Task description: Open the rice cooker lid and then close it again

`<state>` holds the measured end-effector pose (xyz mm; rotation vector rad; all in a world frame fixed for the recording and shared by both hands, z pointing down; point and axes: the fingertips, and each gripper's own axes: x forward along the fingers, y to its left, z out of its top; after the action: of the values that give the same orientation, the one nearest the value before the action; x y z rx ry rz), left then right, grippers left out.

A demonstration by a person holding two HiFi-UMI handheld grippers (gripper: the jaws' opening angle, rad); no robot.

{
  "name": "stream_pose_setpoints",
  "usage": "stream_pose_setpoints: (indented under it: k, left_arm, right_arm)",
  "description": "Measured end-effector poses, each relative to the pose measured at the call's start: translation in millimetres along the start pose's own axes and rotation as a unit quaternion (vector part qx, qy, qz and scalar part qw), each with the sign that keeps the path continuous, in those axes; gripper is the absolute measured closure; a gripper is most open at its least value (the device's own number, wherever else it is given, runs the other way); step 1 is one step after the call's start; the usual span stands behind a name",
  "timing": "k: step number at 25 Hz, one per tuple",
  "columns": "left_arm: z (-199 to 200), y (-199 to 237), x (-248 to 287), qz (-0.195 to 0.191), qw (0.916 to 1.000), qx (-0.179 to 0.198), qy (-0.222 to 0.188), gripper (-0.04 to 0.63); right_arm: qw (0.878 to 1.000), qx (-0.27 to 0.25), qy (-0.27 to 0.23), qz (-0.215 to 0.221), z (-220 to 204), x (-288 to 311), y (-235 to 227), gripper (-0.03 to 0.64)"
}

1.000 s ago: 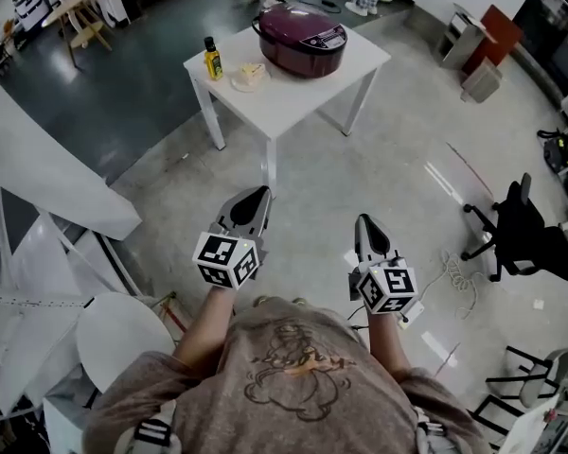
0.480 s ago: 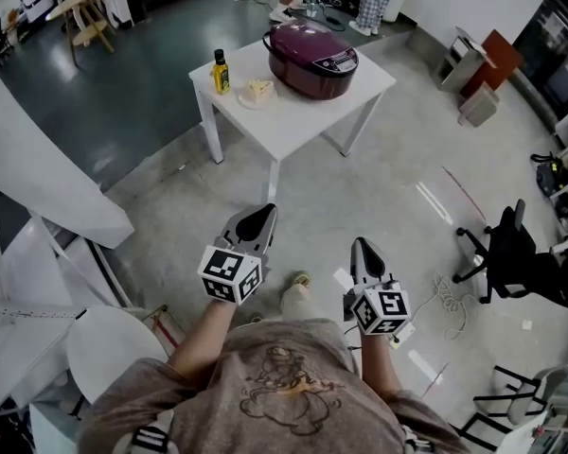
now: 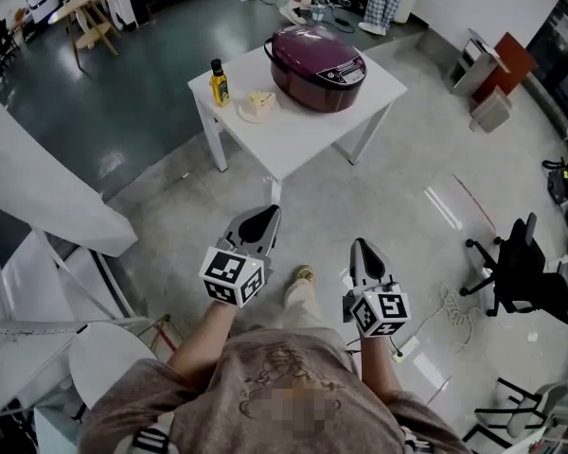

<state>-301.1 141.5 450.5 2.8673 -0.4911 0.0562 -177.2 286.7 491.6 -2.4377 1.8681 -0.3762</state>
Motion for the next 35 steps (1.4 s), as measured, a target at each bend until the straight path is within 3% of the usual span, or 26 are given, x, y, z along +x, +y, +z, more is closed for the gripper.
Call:
stream_pose_setpoints:
  k: [23, 35]
  left_arm:
    - [43.6, 47.8, 195.5, 0.046, 0.9988, -0.014, -0.009, 0.575]
    - [59.2, 67.5, 241.3, 0.078, 0.9967, -0.002, -0.024, 0.575]
  right_arm:
    - [0.999, 0.003, 0.011, 0.051, 65.3, 160.6, -138.8, 0.615]
    - [0.997, 0.003, 0.005, 0.082, 83.5, 213.0, -173.7, 0.615]
